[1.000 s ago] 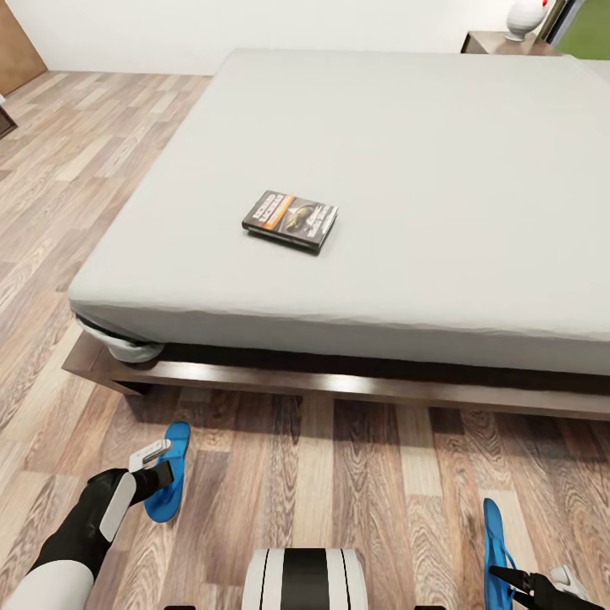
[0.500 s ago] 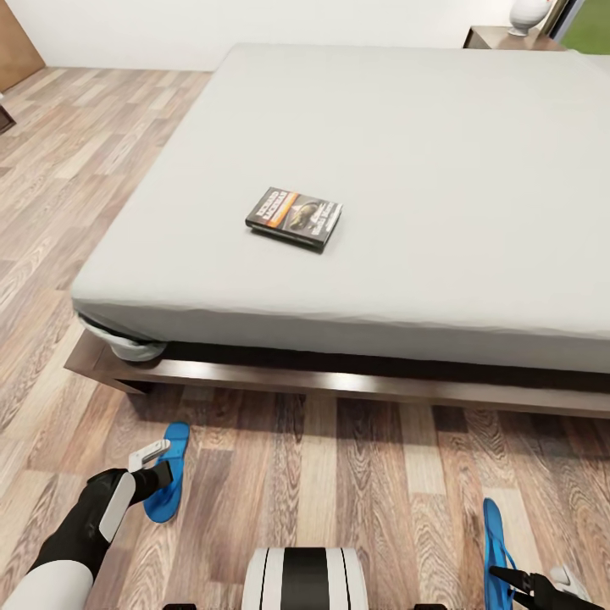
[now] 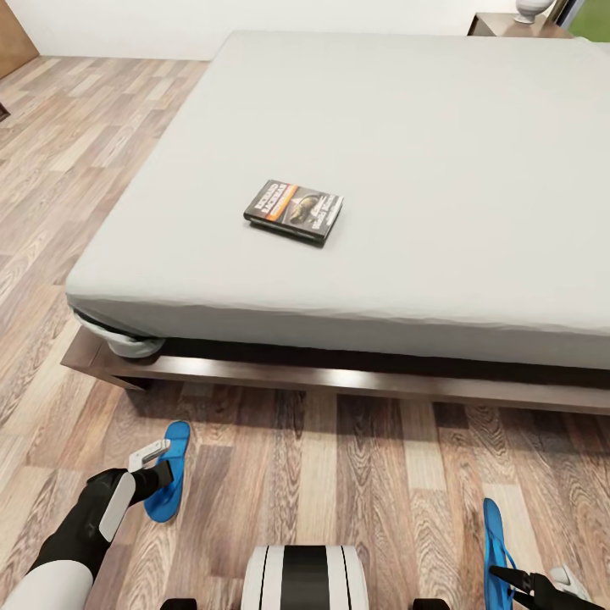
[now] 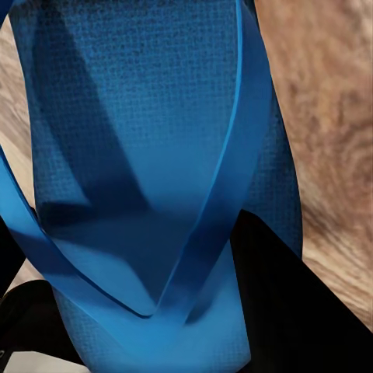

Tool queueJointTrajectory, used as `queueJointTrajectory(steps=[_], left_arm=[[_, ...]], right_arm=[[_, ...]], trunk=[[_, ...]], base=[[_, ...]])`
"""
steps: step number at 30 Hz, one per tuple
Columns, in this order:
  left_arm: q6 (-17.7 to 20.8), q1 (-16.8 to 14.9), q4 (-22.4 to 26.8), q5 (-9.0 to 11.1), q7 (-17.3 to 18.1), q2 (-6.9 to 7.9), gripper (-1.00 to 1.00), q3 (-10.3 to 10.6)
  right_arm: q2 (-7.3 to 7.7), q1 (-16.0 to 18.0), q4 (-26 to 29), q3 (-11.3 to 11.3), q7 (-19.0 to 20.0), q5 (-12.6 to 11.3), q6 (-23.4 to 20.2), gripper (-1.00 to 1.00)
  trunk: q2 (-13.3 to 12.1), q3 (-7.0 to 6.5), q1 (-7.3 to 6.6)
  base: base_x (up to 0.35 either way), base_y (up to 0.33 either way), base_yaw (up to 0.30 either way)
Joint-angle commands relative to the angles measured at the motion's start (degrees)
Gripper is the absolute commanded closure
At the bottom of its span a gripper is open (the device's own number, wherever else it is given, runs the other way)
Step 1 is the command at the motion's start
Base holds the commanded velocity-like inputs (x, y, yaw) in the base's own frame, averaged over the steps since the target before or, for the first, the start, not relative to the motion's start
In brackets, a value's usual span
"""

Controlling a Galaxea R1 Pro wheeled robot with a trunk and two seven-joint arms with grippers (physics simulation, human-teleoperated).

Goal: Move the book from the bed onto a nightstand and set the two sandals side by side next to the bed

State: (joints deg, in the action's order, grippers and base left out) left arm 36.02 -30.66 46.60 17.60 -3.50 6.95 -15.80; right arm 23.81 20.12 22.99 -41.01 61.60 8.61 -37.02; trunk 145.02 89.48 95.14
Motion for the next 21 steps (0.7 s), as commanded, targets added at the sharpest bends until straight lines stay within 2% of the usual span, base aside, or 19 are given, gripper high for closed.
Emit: queueJointTrajectory(steps=[1,3,5,8,11,21], left_arm=[[0.3,0.0,0.1,0.6,-0.3,0.03,1.00,0.0],[0.3,0.0,0.1,0.6,-0.1,0.11,1.00,-0.1],[0.4,0.0,0.1,0.8,1.2,1.08,1.00,-0.1],[0.5,0.0,0.0,0.7,6.1,2.25,1.00,-0.2],[0.6,0.0,-0.1,0.6,9.3,2.98,1.00,-0.4],[0.5,0.0,-0.3,0.5,10.4,3.25,1.00,-0.5]], right_arm=[[-0.04,0.0,0.0,-0.5,0.3,0.5,-0.5,1.00],[-0.01,0.0,0.0,-0.5,0.3,0.5,-0.5,1.00],[0.00,0.1,0.0,-0.5,0.3,0.5,-0.5,1.00],[0.00,0.0,0.0,-0.5,0.3,0.5,-0.5,1.00],[0.00,0.0,0.0,-0.5,0.3,0.5,-0.5,1.00],[0.01,0.0,0.0,-0.5,0.3,0.5,-0.5,1.00]], trunk=[[0.0,0.03,-0.01],[0.0,0.03,-0.01],[0.0,0.03,-0.01],[0.0,0.03,-0.01],[0.0,0.03,-0.01],[0.0,0.25,0.02]], base=[[0.000,0.000,0.000],[0.000,0.000,0.000],[0.000,0.000,0.000],[0.000,0.000,0.000],[0.000,0.000,0.000],[0.000,0.000,0.000]])
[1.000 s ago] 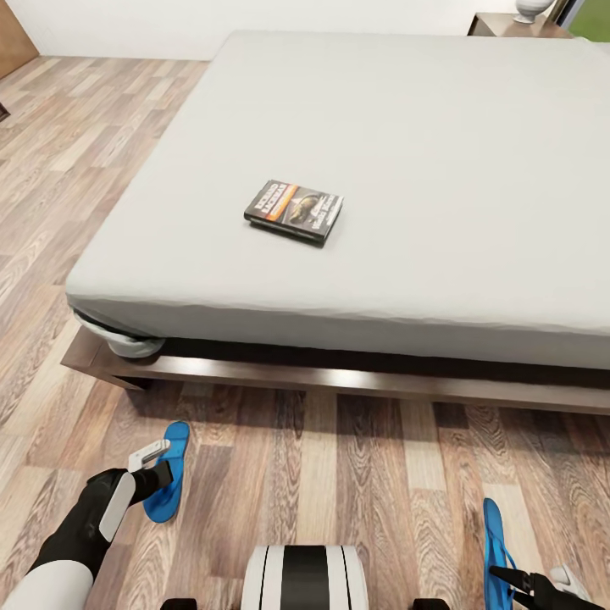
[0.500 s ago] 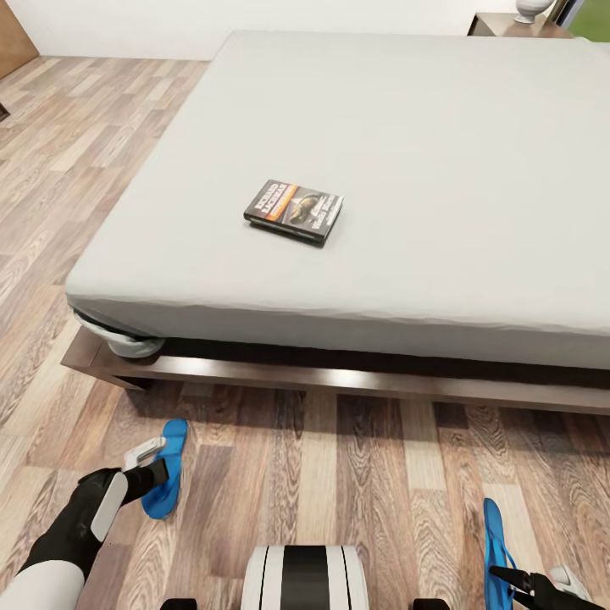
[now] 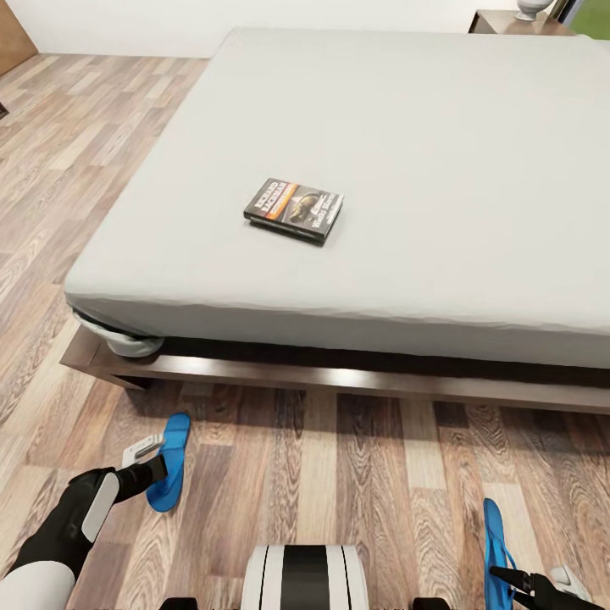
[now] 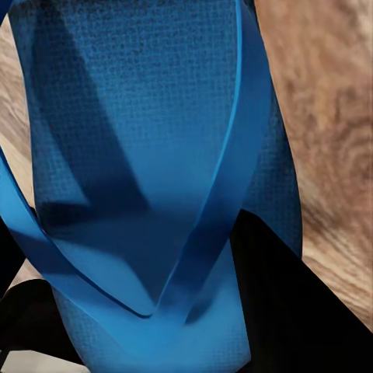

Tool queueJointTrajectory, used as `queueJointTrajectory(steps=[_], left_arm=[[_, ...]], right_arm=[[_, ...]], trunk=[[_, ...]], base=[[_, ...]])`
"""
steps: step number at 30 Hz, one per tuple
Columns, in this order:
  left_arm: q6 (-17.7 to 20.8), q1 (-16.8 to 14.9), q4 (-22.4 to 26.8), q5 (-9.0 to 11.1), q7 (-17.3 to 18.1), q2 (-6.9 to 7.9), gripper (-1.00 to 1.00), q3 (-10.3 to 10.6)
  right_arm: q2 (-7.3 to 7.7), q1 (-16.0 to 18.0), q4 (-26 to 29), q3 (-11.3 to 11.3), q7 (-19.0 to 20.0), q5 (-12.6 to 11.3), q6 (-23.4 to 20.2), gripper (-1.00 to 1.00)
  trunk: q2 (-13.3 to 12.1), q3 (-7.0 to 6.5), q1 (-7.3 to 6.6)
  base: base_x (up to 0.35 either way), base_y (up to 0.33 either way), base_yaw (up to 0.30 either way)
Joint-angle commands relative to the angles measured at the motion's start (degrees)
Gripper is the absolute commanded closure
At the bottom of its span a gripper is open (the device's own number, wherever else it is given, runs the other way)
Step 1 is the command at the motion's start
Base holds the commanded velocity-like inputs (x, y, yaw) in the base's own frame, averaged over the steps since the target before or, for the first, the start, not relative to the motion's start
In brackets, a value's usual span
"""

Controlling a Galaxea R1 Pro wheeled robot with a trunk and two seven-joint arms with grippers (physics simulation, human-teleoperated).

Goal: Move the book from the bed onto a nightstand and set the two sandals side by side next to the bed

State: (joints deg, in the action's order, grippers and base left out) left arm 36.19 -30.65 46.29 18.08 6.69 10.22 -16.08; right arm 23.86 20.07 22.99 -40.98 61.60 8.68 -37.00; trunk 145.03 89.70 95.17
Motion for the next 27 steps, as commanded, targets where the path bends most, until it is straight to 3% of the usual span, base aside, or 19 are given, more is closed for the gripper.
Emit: queueJointTrajectory(steps=[1,12,21,27], left_arm=[[0.3,0.0,0.0,0.0,0.2,-0.02,1.00,-0.2],[0.4,0.0,0.0,0.0,0.3,-0.02,1.00,-0.2],[0.3,0.0,0.0,0.0,0.3,-0.02,1.00,-0.2],[0.3,0.0,0.0,-0.1,0.3,-0.10,1.00,-0.2]], right_arm=[[-0.04,0.1,0.1,-0.5,0.3,0.5,-0.5,1.00],[-0.04,0.1,0.0,-0.5,0.3,0.5,-0.5,1.00],[-0.04,0.1,0.0,-0.5,0.3,0.5,-0.5,1.00],[-0.04,0.1,0.0,-0.5,0.3,0.5,-0.5,1.00]], trunk=[[0.0,0.26,0.01],[0.2,2.70,0.30],[0.2,2.70,0.30],[0.3,4.03,0.45]], base=[[0.000,0.000,0.000],[0.000,0.000,0.000],[0.000,0.000,0.000],[0.000,0.000,0.000]])
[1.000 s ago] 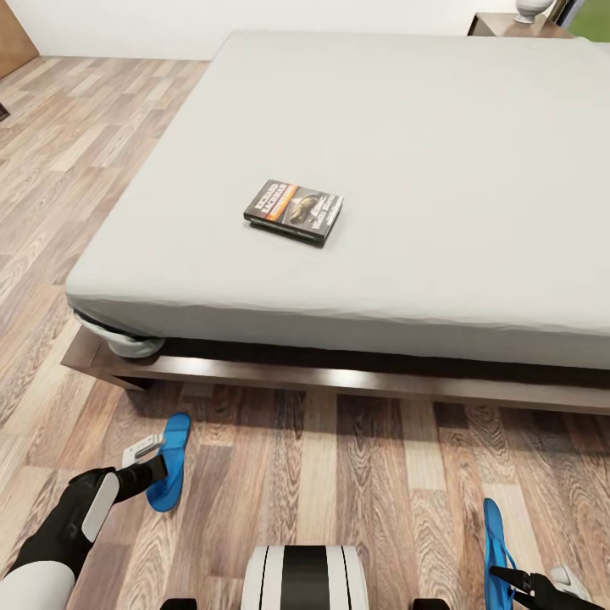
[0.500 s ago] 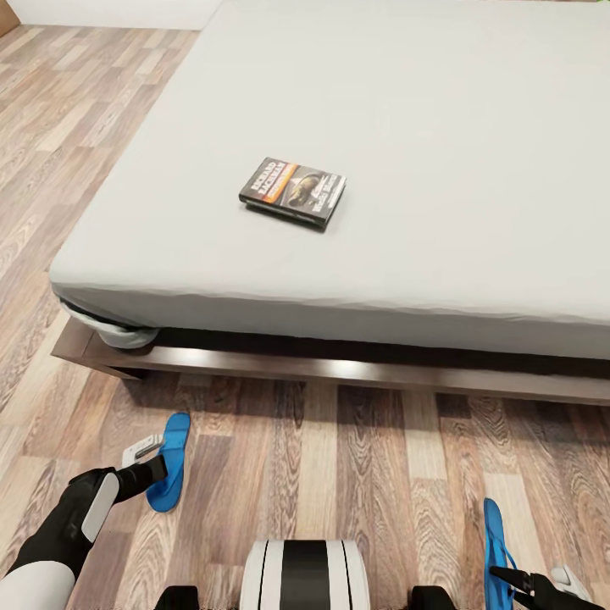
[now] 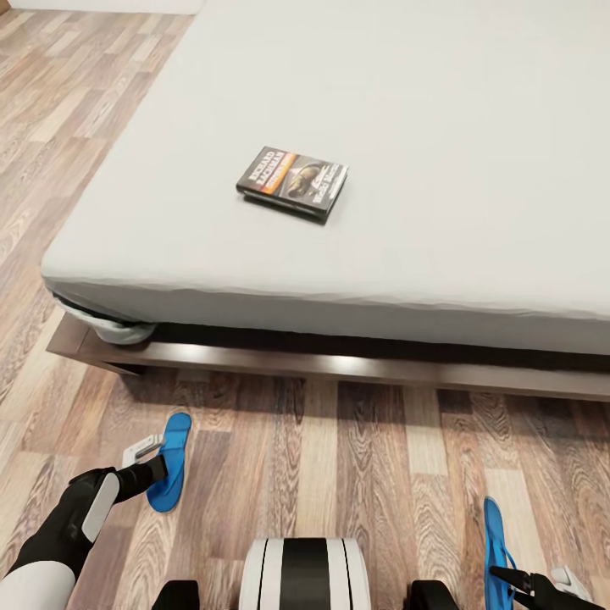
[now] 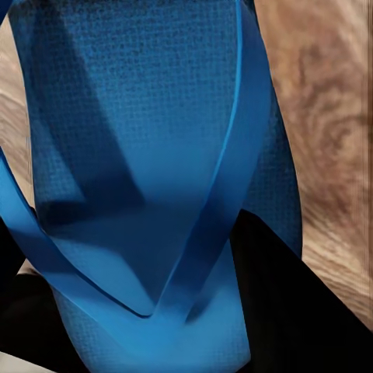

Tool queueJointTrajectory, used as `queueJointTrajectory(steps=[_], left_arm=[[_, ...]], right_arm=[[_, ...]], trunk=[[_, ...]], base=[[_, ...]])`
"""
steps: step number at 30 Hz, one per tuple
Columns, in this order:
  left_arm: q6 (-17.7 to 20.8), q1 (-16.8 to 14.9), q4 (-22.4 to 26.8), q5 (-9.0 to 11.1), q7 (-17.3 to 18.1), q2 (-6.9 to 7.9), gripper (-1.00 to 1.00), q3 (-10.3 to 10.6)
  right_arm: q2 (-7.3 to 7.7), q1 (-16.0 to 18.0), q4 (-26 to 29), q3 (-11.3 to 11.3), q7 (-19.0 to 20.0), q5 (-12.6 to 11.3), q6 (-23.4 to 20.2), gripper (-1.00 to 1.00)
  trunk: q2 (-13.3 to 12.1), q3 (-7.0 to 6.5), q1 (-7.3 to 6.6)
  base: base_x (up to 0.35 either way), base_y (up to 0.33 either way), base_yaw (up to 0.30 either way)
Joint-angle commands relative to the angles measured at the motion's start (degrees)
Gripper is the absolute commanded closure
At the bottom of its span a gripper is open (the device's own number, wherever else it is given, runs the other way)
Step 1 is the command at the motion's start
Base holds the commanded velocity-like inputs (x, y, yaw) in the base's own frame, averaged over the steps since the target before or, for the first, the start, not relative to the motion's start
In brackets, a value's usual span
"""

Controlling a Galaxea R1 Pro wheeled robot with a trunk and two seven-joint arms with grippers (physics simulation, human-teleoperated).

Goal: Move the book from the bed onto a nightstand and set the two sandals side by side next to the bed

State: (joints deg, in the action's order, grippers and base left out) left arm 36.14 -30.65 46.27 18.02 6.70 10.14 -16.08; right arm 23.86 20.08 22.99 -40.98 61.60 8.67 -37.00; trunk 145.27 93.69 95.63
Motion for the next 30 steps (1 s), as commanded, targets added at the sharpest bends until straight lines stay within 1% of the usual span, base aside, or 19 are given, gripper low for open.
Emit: queueJointTrajectory(steps=[1,20,30], left_arm=[[0.3,0.0,0.0,0.0,0.2,-0.03,1.00,-0.2],[0.2,0.0,0.1,0.0,0.3,-0.04,1.00,-0.1],[-1.2,0.0,0.1,0.0,0.4,0.03,1.00,-0.1]], right_arm=[[-0.04,0.1,0.0,-0.5,0.3,0.5,-0.5,1.00],[-0.04,0.1,0.1,-0.5,0.3,0.5,-0.5,1.00],[-0.04,0.1,0.1,-0.5,0.3,0.5,-0.5,1.00]], trunk=[[0.0,0.26,0.01],[0.0,0.26,0.01],[0.0,0.26,0.01]], base=[[0.000,0.000,0.000],[0.000,0.000,0.000],[0.000,0.000,0.000]])
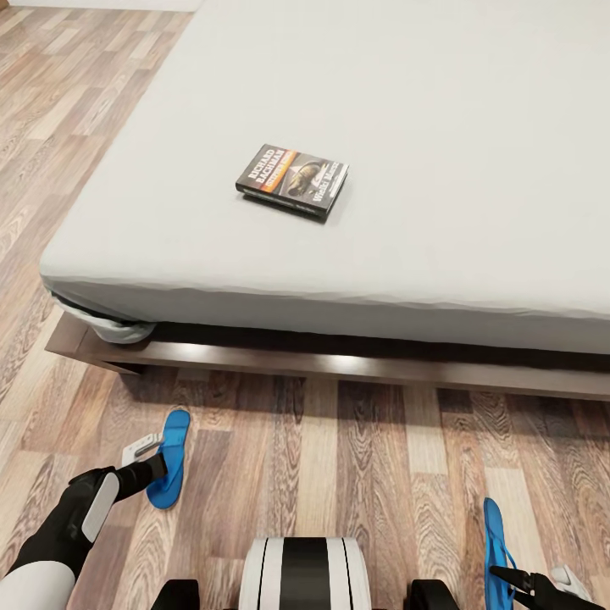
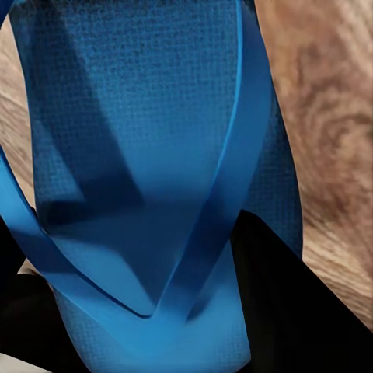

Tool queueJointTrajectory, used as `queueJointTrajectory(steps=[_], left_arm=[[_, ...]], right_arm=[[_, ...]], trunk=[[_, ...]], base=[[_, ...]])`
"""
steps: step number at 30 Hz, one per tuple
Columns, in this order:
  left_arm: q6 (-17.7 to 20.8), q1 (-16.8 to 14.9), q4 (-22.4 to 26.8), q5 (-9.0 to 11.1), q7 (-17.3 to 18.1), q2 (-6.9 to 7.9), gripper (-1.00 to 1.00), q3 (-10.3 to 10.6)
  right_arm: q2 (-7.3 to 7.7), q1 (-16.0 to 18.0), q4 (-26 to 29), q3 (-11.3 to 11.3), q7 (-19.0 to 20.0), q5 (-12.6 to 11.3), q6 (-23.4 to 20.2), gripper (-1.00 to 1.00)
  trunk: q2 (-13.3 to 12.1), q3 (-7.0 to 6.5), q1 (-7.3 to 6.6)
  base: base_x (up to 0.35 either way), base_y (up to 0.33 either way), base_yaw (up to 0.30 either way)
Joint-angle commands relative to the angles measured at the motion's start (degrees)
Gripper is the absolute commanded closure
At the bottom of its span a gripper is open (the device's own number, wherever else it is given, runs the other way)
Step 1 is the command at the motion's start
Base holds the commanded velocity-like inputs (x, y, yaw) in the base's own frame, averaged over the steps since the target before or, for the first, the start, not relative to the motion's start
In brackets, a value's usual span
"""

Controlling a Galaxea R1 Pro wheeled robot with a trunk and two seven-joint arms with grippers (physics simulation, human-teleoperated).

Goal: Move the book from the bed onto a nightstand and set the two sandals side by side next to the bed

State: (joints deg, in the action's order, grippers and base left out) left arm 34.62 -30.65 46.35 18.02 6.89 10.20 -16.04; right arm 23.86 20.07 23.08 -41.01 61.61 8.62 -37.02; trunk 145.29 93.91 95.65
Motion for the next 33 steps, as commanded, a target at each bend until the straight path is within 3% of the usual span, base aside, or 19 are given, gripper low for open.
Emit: queueJointTrajectory(steps=[1,22,29,33], left_arm=[[0.3,0.0,0.0,0.0,0.2,-0.02,1.00,-0.2],[-5.7,0.0,-0.1,0.0,0.2,-0.09,1.00,0.0],[-5.7,0.0,-0.1,0.0,0.1,-0.15,1.00,0.0],[-5.7,0.0,-0.1,0.0,0.1,-0.17,1.00,0.0]], right_arm=[[-0.04,0.1,0.0,-0.5,0.3,0.5,-0.5,1.00],[-0.08,0.1,0.0,-0.5,0.3,0.5,-0.5,1.00],[-0.06,0.1,0.0,-0.5,0.3,0.5,-0.5,1.00],[-0.07,0.1,0.0,-0.5,0.3,0.5,-0.5,1.00]], trunk=[[0.0,0.03,-0.01],[0.0,0.03,-0.01],[0.1,1.58,0.17],[0.1,1.58,0.17]], base=[[0.000,0.000,0.000],[0.000,0.000,0.000],[0.000,0.000,0.000],[0.000,0.000,0.000]])
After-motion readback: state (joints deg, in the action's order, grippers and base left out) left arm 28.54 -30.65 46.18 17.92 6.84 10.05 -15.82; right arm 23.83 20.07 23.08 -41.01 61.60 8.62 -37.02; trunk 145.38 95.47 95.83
